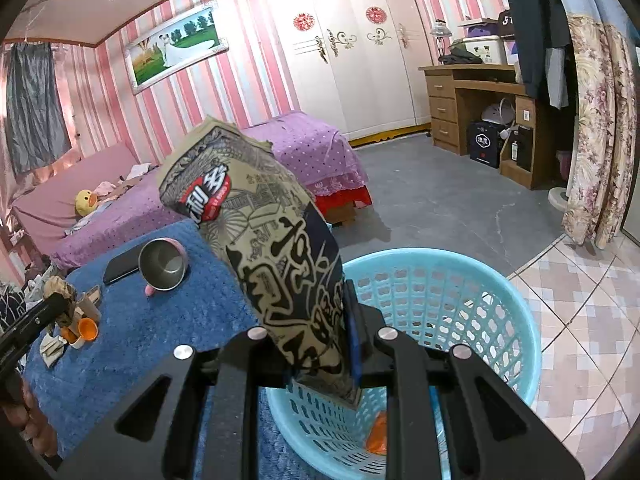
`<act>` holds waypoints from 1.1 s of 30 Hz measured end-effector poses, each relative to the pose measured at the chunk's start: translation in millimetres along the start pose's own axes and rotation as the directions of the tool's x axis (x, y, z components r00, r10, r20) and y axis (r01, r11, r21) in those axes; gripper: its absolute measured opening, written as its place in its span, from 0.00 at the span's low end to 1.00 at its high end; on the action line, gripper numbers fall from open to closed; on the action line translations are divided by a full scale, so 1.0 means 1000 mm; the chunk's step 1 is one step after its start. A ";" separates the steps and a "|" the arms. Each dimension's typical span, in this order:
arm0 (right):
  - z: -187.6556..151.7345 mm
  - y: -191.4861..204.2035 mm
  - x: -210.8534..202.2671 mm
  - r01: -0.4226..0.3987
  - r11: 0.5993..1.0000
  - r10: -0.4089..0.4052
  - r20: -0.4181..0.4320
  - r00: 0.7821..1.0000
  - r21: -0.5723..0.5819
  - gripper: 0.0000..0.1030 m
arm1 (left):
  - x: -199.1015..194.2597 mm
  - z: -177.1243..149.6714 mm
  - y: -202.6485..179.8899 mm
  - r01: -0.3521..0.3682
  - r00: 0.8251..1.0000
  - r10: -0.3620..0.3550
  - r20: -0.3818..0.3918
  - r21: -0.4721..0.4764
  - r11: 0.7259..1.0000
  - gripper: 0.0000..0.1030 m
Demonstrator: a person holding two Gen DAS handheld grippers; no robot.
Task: Collect trash
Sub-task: 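Carry both items over the basket and open both tools to drop them, then move both tools back toward the tissue and cups on the blanket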
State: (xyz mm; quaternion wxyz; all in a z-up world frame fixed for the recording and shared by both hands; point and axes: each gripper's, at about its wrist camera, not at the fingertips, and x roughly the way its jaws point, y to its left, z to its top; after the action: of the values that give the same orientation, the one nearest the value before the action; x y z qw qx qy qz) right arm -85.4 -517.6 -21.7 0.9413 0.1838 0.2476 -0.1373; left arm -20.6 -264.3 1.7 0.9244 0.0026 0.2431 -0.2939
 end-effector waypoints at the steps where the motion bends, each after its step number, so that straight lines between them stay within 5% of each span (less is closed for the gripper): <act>1: -0.001 0.000 -0.002 0.002 1.000 -0.002 0.002 1.000 0.004 0.20 | 0.002 -0.001 -0.002 0.003 1.000 -0.003 -0.003 0.003 1.000 0.39; 12: -0.001 -0.021 0.001 0.071 0.993 -0.070 -0.007 0.998 0.091 0.24 | 0.015 -0.005 -0.022 0.052 0.998 -0.052 -0.025 0.021 0.998 0.39; 13: -0.001 -0.023 0.002 0.080 0.992 -0.079 -0.014 0.997 0.095 0.37 | 0.016 -0.006 -0.025 0.058 0.998 -0.057 -0.027 0.024 0.998 0.39; 14: -0.002 -0.025 0.004 0.086 0.991 -0.084 -0.021 0.996 0.101 0.61 | 0.019 -0.006 -0.029 0.064 0.997 -0.063 -0.032 0.028 0.998 0.39; 16: -0.002 -0.030 0.003 0.100 0.988 -0.098 -0.019 0.995 0.115 0.70 | 0.023 -0.010 -0.034 0.076 0.996 -0.075 -0.045 0.022 0.997 0.39; 22: 0.002 -0.044 -0.010 0.093 0.984 -0.099 0.034 0.994 0.149 0.70 | 0.053 -0.013 -0.067 0.100 0.990 -0.091 -0.106 0.084 0.991 0.39; 31: -0.001 -0.098 -0.028 0.131 0.947 -0.161 0.079 0.984 0.292 0.70 | 0.099 -0.006 -0.140 0.237 0.961 -0.218 -0.169 0.101 0.966 0.42; 33: -0.002 -0.102 -0.027 0.136 0.944 -0.166 0.079 0.983 0.301 0.70 | 0.110 -0.003 -0.152 0.277 0.948 -0.256 -0.191 0.090 0.957 0.69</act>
State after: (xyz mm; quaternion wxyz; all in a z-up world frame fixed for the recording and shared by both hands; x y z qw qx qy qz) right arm -144.6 -603.9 -37.5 0.9015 0.2953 0.1889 -0.2538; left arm -26.9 -448.9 -29.6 0.8491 0.0495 0.3051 -0.4283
